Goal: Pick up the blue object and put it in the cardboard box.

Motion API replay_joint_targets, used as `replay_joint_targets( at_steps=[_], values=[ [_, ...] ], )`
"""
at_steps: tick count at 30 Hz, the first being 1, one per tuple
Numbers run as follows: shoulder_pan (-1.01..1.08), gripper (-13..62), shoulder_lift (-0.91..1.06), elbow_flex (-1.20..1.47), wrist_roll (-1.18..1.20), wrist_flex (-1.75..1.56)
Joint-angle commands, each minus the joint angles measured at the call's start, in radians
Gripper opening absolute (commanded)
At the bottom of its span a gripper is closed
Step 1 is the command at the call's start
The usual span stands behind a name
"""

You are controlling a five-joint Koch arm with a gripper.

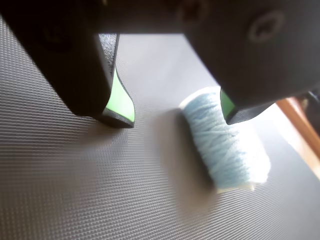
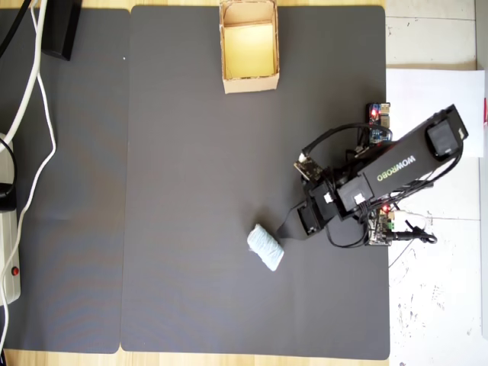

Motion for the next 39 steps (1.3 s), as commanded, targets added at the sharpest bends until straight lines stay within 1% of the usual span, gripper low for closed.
replay_joint_targets(
  at_steps=[1, 8, 12, 16, 18, 21, 25, 34, 37, 39],
  values=[
    [-0.012, 32.9, 0.071, -0.098, 0.044, 0.002],
    [-0.015, 32.9, -0.031, -0.291, 0.043, 0.115],
    [-0.021, 32.9, -0.147, -0.422, 0.041, 0.218],
    [-0.035, 32.9, -0.229, -0.506, 0.041, 0.242],
    [-0.043, 32.9, -0.333, -0.601, 0.041, 0.287],
    [-0.052, 32.9, -0.391, -0.658, 0.041, 0.33],
    [-0.069, 32.9, -0.545, -0.816, 0.064, 0.419],
    [-0.115, 32.8, -0.739, -0.856, 0.097, 0.364],
    [-0.115, 29.4, -0.776, -0.856, 0.1, 0.33],
    [-0.117, 25.0, -0.787, -0.851, 0.1, 0.316]
  ],
)
